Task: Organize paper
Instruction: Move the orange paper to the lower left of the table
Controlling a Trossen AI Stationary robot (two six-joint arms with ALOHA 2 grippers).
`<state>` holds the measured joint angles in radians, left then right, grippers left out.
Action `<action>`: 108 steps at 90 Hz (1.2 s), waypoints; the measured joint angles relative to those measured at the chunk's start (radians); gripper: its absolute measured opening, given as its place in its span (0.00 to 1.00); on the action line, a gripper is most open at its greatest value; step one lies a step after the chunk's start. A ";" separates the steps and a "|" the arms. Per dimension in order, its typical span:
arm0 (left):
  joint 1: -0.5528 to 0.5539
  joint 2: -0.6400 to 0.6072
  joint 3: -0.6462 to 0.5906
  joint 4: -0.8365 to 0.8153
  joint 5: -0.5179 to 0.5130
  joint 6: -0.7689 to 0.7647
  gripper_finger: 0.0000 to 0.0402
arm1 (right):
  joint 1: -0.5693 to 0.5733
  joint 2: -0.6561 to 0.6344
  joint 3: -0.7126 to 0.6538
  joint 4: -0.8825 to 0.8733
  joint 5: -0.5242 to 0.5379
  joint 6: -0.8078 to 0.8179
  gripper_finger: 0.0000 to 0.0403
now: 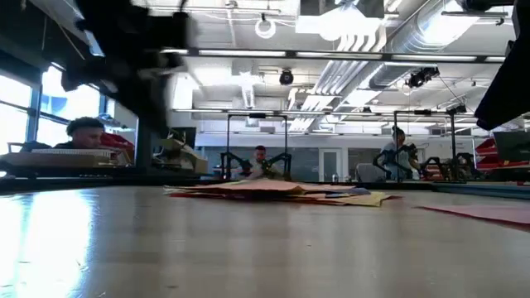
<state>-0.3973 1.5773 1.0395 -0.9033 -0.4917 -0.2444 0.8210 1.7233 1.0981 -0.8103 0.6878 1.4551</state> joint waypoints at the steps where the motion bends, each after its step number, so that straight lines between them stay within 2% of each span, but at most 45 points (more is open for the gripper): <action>1: -0.006 -0.002 0.000 -0.015 0.005 -0.012 0.00 | 0.000 0.000 0.000 0.000 0.005 -0.001 0.32; 6: -0.034 -0.004 -0.005 -0.033 0.001 -0.033 0.00 | 0.000 0.000 0.000 -0.001 0.039 -0.020 0.32; 13: -0.059 -0.004 -0.023 0.051 -0.055 0.018 0.00 | 0.000 0.000 0.000 0.001 0.077 -0.048 0.32; 24: -0.054 0.011 -0.066 0.296 -0.117 0.203 0.00 | -0.001 0.000 0.000 0.003 0.079 -0.050 0.32; 35: -0.021 0.034 -0.099 0.487 -0.109 0.417 0.02 | 0.001 0.000 0.000 0.008 0.066 -0.050 0.32; 51: 0.036 0.087 -0.128 0.655 -0.036 0.709 0.16 | 0.004 0.000 0.000 0.016 0.052 -0.042 0.32; 63: 0.075 0.167 -0.129 0.716 -0.047 0.850 0.30 | 0.004 0.000 0.000 0.030 0.045 -0.042 0.32; 73: 0.101 0.249 -0.129 0.823 -0.133 0.901 0.38 | 0.004 0.000 0.000 0.039 0.044 -0.042 0.32; 81: 0.112 0.305 -0.130 0.899 -0.215 0.935 0.41 | 0.004 0.000 0.000 0.046 0.042 -0.042 0.32; 94: 0.117 0.339 -0.127 0.975 -0.251 0.929 0.41 | 0.005 0.000 0.000 0.050 0.041 -0.042 0.32; 108: 0.117 0.342 -0.126 0.979 -0.282 0.880 0.37 | 0.004 0.000 0.000 0.049 0.041 -0.042 0.32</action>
<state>-0.2798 1.9194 0.9134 0.0754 -0.7737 0.6359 0.8253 1.7233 1.0981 -0.7615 0.7288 1.4128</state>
